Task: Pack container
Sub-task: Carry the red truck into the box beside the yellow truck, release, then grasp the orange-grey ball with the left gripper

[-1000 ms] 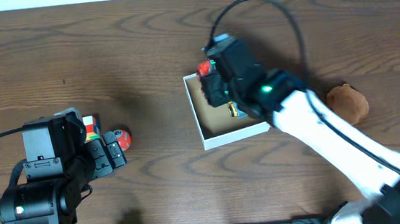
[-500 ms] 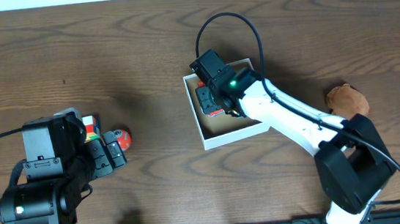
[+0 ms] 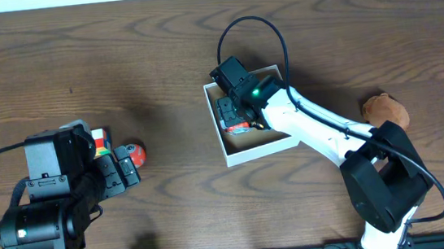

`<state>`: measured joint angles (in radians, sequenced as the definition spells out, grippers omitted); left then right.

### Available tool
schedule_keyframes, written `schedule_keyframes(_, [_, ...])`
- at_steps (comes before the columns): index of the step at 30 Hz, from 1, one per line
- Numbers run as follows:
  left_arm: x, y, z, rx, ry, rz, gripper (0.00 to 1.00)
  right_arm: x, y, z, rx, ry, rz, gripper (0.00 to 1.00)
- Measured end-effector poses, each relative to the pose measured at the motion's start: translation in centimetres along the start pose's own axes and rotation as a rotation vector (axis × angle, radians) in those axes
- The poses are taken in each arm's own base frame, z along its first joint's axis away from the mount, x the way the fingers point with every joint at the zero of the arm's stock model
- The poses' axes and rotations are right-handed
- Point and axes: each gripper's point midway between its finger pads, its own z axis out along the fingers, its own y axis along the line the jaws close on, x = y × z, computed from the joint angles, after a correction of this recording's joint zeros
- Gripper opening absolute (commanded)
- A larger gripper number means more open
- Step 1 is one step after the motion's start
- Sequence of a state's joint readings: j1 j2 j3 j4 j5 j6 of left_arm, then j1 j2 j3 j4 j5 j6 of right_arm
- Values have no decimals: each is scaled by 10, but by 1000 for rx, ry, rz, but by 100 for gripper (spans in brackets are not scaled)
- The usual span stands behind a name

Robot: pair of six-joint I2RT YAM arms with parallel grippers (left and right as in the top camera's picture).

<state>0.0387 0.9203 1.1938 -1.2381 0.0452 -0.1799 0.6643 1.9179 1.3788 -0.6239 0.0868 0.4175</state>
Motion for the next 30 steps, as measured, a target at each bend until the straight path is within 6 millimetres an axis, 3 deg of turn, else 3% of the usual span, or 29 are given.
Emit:
schedule_keyframes(4, [0,0,0,0,0,0,98,-1,0,-2,-3,-6,1,74])
schedule_keyframes(8, [0,0,0,0,0,0,98,-11,2,-20,-19,-48,5,73])
schedule_keyframes(11, [0,0,0,0,0,0,98,-24,0,-51,-24,-118,13,73])
schedule_keyframes(15, [0,0,0,0,0,0,98,-47,-13,-116,-6,-252,30,78])
schedule_keyframes(16, [0,0,0,0,1,0,98,-52,-23,-141,10,-296,45,82])
schedule_keyframes(19, [3,1,0,-3,14,0,98,-54,-55,-190,58,-365,111,93])
schedule_keyframes(20, [4,1,0,-4,18,0,98,-51,-73,-206,81,-381,167,99])
schedule_keyframes(23, [6,1,0,-5,23,5,98,-34,-134,-239,172,-391,336,99])
schedule_keyframes(27, [6,1,3,-7,33,32,98,-9,-193,-252,259,-344,516,99])
schedule_keyframes(30, [4,1,15,-15,65,49,98,3,-220,-248,278,-296,599,99])
